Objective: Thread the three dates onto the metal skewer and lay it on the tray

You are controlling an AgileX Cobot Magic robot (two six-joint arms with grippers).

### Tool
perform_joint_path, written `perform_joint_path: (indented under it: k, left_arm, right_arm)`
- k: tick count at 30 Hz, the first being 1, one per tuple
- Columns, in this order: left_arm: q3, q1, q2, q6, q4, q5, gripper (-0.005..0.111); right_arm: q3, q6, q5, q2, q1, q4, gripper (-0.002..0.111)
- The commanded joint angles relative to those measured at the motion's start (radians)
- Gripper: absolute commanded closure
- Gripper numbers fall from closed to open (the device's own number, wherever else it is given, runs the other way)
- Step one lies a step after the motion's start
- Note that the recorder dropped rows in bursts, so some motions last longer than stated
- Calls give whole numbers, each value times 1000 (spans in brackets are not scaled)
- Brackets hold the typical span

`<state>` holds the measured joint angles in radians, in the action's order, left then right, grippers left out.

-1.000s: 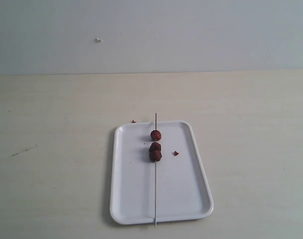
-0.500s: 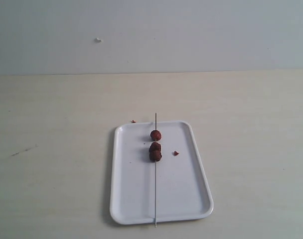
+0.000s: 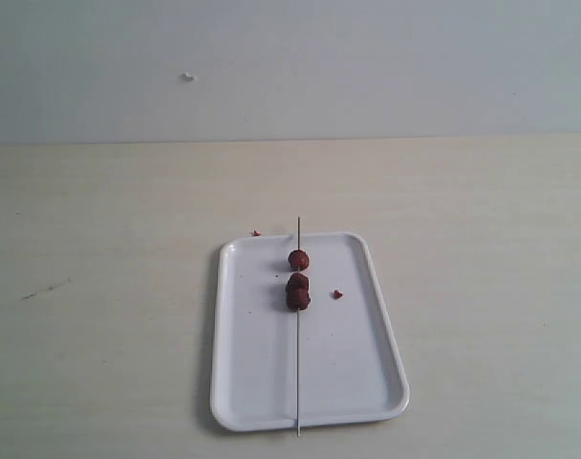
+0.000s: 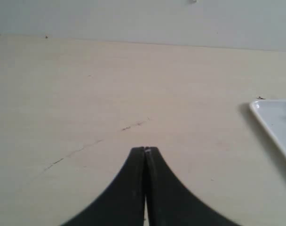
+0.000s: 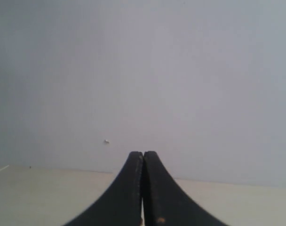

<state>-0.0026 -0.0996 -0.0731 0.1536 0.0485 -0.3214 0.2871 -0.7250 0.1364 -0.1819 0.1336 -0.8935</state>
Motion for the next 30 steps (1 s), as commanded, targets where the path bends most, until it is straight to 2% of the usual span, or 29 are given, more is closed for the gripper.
perform_joint_path:
  k: [1, 5, 16, 21, 30]
  left_arm:
    - [3, 1, 7, -2, -8, 11, 107]
    - [3, 1, 7, -2, -8, 11, 107]
    - [3, 1, 7, -2, -8, 11, 107]
    - [3, 1, 7, -2, -8, 11, 107]
    - [3, 1, 7, -2, -8, 11, 107]
  right_arm:
    - [-53, 381, -30, 7, -5, 370, 108]
    - [-119, 592, -61, 7, -5, 546, 108]
    - [-226, 596, -60, 100, -19, 694, 108]
    - [-287, 596, -60, 146, -19, 714, 108]
    - [-287, 595, 6, 157, -19, 718, 108]
